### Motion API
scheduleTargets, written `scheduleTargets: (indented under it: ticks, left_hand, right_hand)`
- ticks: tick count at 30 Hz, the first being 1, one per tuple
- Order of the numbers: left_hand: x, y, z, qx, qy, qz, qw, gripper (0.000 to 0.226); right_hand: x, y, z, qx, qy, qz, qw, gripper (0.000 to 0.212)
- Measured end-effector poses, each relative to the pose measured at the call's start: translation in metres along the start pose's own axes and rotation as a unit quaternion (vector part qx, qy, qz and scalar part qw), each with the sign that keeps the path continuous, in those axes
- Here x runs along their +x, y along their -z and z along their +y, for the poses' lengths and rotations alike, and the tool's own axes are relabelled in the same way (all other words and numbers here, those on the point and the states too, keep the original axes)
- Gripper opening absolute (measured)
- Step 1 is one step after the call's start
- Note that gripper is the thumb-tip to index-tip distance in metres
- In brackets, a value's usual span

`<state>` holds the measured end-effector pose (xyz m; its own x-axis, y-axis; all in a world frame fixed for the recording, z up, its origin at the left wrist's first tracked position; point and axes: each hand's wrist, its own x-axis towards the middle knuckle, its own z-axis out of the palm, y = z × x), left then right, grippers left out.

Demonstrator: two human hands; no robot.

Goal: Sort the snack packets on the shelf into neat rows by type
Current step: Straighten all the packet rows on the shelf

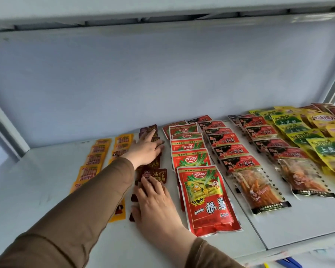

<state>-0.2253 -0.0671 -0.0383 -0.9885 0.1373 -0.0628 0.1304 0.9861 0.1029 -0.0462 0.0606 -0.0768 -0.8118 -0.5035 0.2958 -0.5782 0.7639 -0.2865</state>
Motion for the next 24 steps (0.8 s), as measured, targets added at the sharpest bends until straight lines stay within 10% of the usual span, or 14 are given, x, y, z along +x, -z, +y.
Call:
scheduleTargets:
  ticks: [17, 24]
  left_hand:
    - [0.004, -0.012, -0.010, -0.015, -0.017, -0.028, 0.999, 0.051]
    - [0.004, 0.009, 0.017, -0.191, -0.110, 0.199, 0.955, 0.049]
  right_hand:
    - [-0.002, 0.016, -0.005, 0.026, -0.008, -0.024, 0.999, 0.048]
    - [-0.025, 0.065, 0.004, 0.047, -0.005, 0.126, 0.991, 0.036]
